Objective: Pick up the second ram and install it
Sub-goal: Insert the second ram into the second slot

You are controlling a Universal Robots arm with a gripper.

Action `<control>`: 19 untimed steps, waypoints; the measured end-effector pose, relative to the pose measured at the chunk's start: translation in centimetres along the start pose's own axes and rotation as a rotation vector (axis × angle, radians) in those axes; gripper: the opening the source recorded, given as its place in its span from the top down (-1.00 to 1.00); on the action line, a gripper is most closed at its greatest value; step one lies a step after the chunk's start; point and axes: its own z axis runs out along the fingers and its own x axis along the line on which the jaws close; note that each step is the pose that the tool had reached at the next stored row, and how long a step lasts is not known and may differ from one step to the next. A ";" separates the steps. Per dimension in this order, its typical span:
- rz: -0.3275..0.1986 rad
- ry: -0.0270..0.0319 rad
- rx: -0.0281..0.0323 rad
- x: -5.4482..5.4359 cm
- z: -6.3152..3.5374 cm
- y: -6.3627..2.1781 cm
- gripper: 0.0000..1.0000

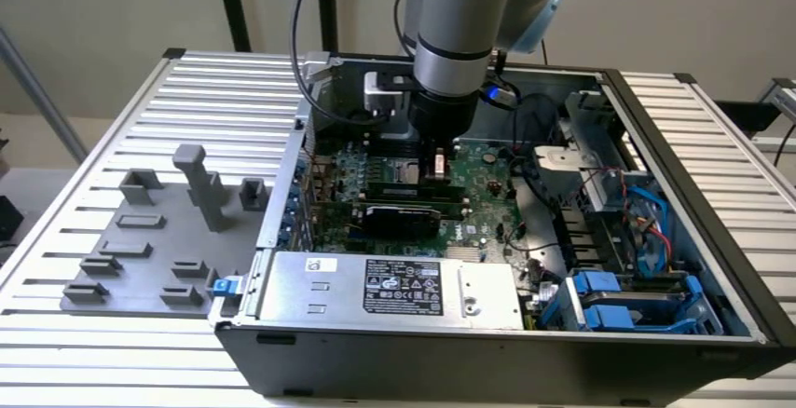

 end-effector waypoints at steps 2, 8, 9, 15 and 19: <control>0.000 0.0000 0.0000 0.0 0.02 0.00 0.73; 0.000 0.0000 0.0000 -0.1 0.11 0.00 0.73; 0.000 -0.0001 0.0000 -0.2 0.14 -0.01 0.73; 0.000 0.0000 0.0000 -0.2 0.31 -0.01 0.73; 0.000 0.0000 0.0000 -0.3 0.43 -0.01 0.73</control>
